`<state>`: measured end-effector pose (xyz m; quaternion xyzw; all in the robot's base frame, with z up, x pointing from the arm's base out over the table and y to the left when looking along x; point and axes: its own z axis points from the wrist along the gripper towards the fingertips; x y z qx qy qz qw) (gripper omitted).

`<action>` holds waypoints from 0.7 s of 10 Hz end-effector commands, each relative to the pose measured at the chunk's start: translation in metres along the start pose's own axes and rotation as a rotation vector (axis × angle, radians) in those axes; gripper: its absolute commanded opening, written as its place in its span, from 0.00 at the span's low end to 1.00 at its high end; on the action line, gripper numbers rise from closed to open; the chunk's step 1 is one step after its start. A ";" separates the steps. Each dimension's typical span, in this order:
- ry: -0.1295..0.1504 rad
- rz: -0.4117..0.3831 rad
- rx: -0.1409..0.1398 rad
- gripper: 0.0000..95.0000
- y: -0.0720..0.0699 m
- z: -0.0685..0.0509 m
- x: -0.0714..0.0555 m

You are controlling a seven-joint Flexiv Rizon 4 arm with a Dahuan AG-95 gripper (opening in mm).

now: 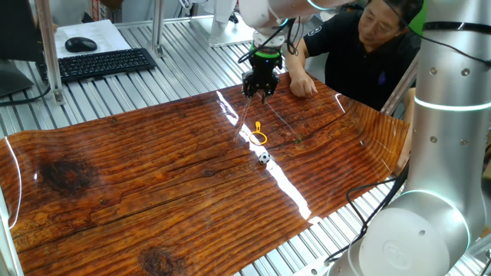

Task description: Attach the bubble ring to the ball

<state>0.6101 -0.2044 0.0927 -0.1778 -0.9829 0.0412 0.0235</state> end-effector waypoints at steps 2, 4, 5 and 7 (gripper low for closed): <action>0.020 0.028 -0.009 0.40 0.001 0.002 -0.004; 0.027 0.045 -0.007 0.40 0.001 0.002 -0.004; 0.033 0.044 -0.011 0.40 0.001 0.002 -0.004; 0.033 0.043 -0.010 0.40 0.001 0.002 -0.004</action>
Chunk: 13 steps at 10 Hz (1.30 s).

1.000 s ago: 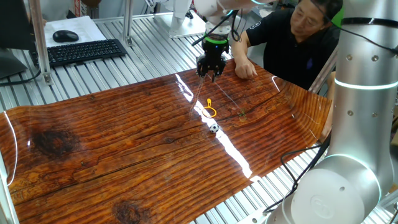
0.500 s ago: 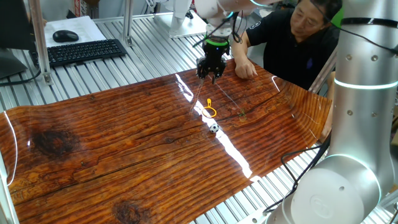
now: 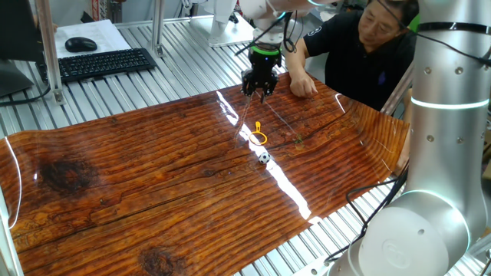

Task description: Attach the bubble ring to the ball

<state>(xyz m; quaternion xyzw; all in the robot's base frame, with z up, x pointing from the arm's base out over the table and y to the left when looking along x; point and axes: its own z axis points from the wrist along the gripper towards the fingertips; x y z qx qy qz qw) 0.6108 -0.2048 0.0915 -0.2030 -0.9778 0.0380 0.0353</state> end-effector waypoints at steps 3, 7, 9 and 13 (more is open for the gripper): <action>0.005 0.003 -0.007 0.40 0.000 0.004 -0.006; -0.002 0.005 0.002 0.40 -0.006 0.017 -0.017; -0.008 0.012 0.006 0.40 -0.007 0.028 -0.017; -0.008 -0.003 0.016 0.40 -0.001 0.044 -0.018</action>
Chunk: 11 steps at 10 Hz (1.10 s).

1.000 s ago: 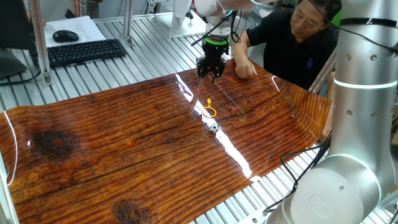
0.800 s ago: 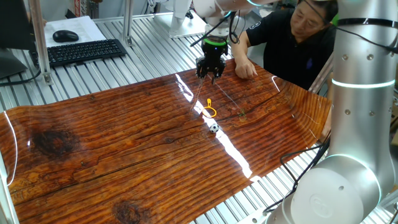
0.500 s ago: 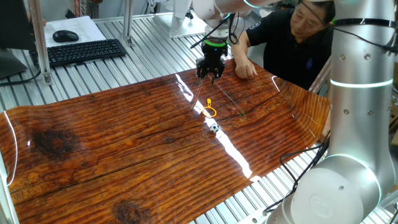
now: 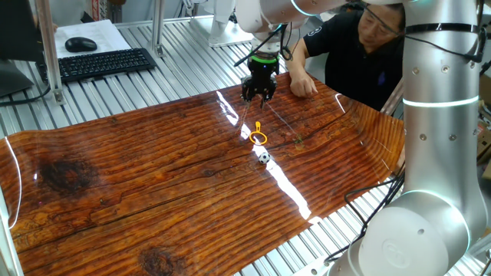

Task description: Attach the bubble ring to the ball

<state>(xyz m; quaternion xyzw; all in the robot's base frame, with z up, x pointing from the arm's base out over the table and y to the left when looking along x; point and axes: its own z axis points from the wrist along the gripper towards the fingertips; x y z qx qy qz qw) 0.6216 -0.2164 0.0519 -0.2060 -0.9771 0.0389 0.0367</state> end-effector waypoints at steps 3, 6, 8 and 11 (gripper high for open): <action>0.006 -0.028 0.011 0.40 0.002 0.003 0.000; 0.004 -0.047 0.006 0.20 0.002 0.003 0.000; 0.000 0.023 0.002 0.20 0.002 0.003 0.000; 0.002 0.067 0.002 0.20 0.002 0.003 0.000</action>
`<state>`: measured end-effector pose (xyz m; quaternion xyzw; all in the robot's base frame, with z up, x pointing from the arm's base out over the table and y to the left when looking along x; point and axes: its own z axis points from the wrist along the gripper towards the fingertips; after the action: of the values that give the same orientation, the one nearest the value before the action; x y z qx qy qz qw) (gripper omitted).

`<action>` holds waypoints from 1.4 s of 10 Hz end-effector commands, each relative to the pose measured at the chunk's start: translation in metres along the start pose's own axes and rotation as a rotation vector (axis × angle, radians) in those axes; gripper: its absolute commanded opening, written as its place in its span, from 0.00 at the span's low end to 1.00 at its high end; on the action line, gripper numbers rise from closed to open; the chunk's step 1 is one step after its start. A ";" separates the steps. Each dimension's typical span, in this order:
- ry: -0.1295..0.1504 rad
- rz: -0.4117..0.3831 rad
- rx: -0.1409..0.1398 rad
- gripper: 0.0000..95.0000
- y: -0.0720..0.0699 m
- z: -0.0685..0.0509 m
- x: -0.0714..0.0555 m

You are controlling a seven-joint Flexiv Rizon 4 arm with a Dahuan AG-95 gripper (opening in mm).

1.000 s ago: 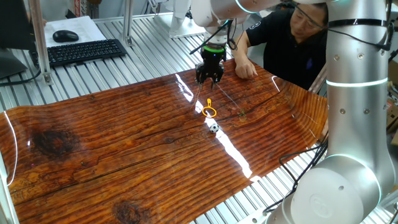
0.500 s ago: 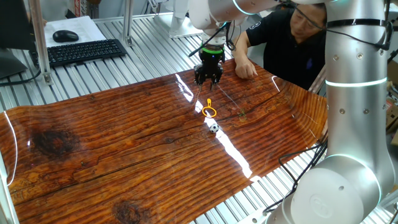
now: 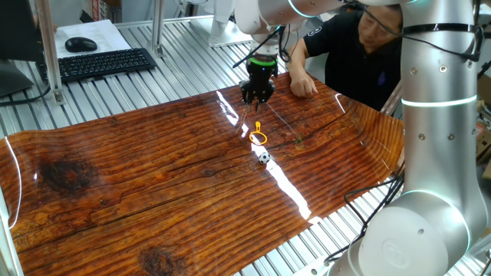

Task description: Attach the bubble ring to the ball

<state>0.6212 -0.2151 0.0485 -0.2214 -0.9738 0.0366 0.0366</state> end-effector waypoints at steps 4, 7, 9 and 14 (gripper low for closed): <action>-0.011 0.066 0.037 0.40 -0.002 0.001 0.000; -0.013 0.065 0.032 0.40 -0.023 0.013 0.003; -0.015 0.065 0.024 0.40 -0.032 0.021 0.008; -0.023 0.068 0.002 0.40 -0.035 0.032 0.011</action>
<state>0.5954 -0.2439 0.0192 -0.2538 -0.9662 0.0390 0.0248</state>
